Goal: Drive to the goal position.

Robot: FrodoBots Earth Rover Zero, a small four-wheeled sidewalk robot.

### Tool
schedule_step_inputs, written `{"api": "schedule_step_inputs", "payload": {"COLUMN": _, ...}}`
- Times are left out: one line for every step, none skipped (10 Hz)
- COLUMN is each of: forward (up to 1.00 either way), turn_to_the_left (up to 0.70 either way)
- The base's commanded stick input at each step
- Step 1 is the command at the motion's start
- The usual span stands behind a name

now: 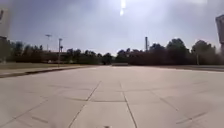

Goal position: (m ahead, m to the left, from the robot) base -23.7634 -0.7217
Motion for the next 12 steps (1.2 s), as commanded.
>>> {"api": "schedule_step_inputs", "payload": {"forward": -1.00, "turn_to_the_left": -0.01}}
{"api": "schedule_step_inputs", "payload": {"forward": -1.00, "turn_to_the_left": -0.01}}
{"api": "schedule_step_inputs", "payload": {"forward": -1.00, "turn_to_the_left": -0.01}}
{"api": "schedule_step_inputs", "payload": {"forward": -1.00, "turn_to_the_left": -0.29}}
{"api": "schedule_step_inputs", "payload": {"forward": -1.00, "turn_to_the_left": -0.29}}
{"api": "schedule_step_inputs", "payload": {"forward": -1.00, "turn_to_the_left": -0.29}}
{"api": "schedule_step_inputs", "payload": {"forward": -1.00, "turn_to_the_left": -0.29}}
{"api": "schedule_step_inputs", "payload": {"forward": -1.00, "turn_to_the_left": -0.29}}
{"api": "schedule_step_inputs", "payload": {"forward": -1.00, "turn_to_the_left": -0.29}}
{"api": "schedule_step_inputs", "payload": {"forward": -1.00, "turn_to_the_left": -0.29}}
{"api": "schedule_step_inputs", "payload": {"forward": -1.00, "turn_to_the_left": -0.29}}
{"api": "schedule_step_inputs", "payload": {"forward": -1.00, "turn_to_the_left": -0.29}}
